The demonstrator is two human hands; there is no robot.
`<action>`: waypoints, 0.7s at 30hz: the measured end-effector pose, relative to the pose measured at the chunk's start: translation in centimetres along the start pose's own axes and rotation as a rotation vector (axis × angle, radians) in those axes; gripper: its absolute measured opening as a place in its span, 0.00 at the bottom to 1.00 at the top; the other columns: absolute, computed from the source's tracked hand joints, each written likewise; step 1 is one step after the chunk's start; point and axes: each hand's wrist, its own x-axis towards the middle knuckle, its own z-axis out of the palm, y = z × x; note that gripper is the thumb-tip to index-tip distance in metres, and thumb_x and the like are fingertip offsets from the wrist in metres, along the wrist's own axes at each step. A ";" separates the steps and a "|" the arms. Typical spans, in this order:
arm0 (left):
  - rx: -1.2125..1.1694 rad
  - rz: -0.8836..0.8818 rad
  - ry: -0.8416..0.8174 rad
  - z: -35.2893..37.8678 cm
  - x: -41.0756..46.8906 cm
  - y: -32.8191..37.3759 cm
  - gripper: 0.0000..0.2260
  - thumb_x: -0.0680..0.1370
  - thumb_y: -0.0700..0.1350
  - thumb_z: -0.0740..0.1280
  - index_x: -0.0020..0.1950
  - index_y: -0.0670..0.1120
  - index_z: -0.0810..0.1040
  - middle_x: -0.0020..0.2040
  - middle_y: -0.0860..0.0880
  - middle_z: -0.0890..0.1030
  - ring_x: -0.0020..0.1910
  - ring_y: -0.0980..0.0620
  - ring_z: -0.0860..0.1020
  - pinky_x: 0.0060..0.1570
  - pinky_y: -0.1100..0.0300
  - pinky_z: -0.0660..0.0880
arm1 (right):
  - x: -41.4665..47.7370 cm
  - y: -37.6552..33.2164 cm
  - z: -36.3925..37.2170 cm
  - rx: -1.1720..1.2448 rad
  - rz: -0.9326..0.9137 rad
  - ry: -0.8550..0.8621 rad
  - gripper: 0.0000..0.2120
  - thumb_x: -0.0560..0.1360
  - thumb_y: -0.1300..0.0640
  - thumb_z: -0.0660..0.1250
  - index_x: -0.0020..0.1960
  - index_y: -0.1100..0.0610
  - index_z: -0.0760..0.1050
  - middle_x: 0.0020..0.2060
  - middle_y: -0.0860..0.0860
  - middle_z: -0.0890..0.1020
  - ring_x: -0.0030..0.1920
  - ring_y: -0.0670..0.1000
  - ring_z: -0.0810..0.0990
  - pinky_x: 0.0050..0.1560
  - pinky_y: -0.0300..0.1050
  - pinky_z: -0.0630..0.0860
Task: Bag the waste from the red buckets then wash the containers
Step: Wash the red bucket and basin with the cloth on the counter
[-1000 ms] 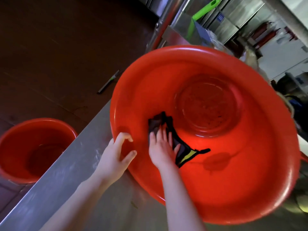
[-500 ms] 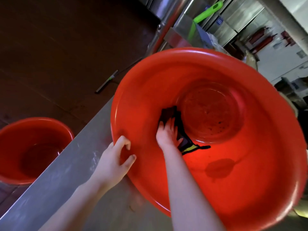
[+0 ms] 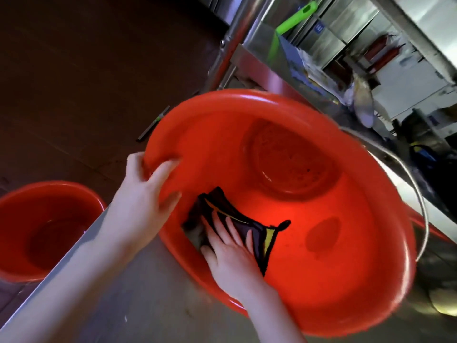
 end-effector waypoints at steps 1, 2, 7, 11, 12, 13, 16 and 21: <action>0.017 -0.015 -0.017 0.2 0.4 0.1 0.23 0.75 0.43 0.71 0.68 0.54 0.72 0.61 0.45 0.65 0.46 0.40 0.80 0.49 0.50 0.79 | -0.7 1.0 -0.2 -0.037 -0.018 -0.019 0.27 0.81 0.42 0.49 0.76 0.36 0.41 0.76 0.35 0.39 0.77 0.45 0.39 0.73 0.66 0.42; 0.006 -0.028 -0.044 0.7 0.2 0.0 0.22 0.75 0.42 0.70 0.67 0.53 0.72 0.61 0.45 0.66 0.44 0.39 0.80 0.48 0.50 0.79 | -1.4 2.1 -0.4 -0.077 -0.014 -0.035 0.27 0.81 0.41 0.49 0.75 0.34 0.40 0.75 0.34 0.38 0.77 0.45 0.39 0.74 0.65 0.41; -0.164 -0.105 -0.131 5.3 -3.9 -0.1 0.20 0.75 0.43 0.71 0.66 0.54 0.73 0.65 0.46 0.72 0.52 0.43 0.80 0.54 0.55 0.75 | -3.5 4.7 -0.3 -0.232 0.229 -0.062 0.27 0.80 0.39 0.44 0.74 0.34 0.34 0.77 0.42 0.38 0.78 0.50 0.37 0.73 0.64 0.38; -0.217 -0.150 -0.091 6.8 -4.5 -0.5 0.21 0.75 0.43 0.71 0.65 0.57 0.70 0.64 0.47 0.72 0.45 0.46 0.80 0.48 0.60 0.72 | -0.8 3.3 0.8 -0.138 0.217 -0.004 0.26 0.81 0.39 0.44 0.77 0.39 0.42 0.78 0.41 0.40 0.78 0.50 0.39 0.73 0.66 0.41; -0.223 -0.150 -0.093 6.8 -4.5 -1.0 0.21 0.75 0.43 0.72 0.65 0.57 0.70 0.62 0.48 0.73 0.44 0.48 0.78 0.47 0.61 0.71 | 0.9 3.3 0.8 -0.112 0.210 0.026 0.26 0.81 0.39 0.44 0.77 0.40 0.46 0.78 0.42 0.41 0.78 0.50 0.41 0.73 0.66 0.42; -0.224 -0.150 -0.097 6.7 -4.4 -1.4 0.21 0.75 0.43 0.72 0.64 0.57 0.70 0.61 0.49 0.73 0.42 0.51 0.77 0.47 0.61 0.70 | 3.0 3.5 0.6 -0.078 0.223 0.052 0.26 0.81 0.40 0.45 0.78 0.42 0.47 0.78 0.43 0.43 0.78 0.50 0.42 0.73 0.66 0.43; -0.225 -0.143 -0.106 6.8 -4.6 -2.1 0.22 0.75 0.45 0.72 0.64 0.58 0.68 0.57 0.52 0.71 0.41 0.56 0.74 0.44 0.65 0.68 | 9.9 4.6 -1.0 0.094 0.381 0.089 0.28 0.82 0.43 0.47 0.78 0.45 0.42 0.79 0.46 0.44 0.78 0.51 0.44 0.73 0.66 0.43; -0.241 -0.140 -0.081 7.1 -4.6 -2.3 0.22 0.75 0.46 0.72 0.64 0.59 0.68 0.55 0.53 0.71 0.41 0.53 0.74 0.45 0.61 0.70 | 13.3 4.4 -2.4 0.241 0.549 0.148 0.28 0.82 0.44 0.47 0.79 0.47 0.42 0.79 0.45 0.46 0.78 0.51 0.45 0.74 0.64 0.43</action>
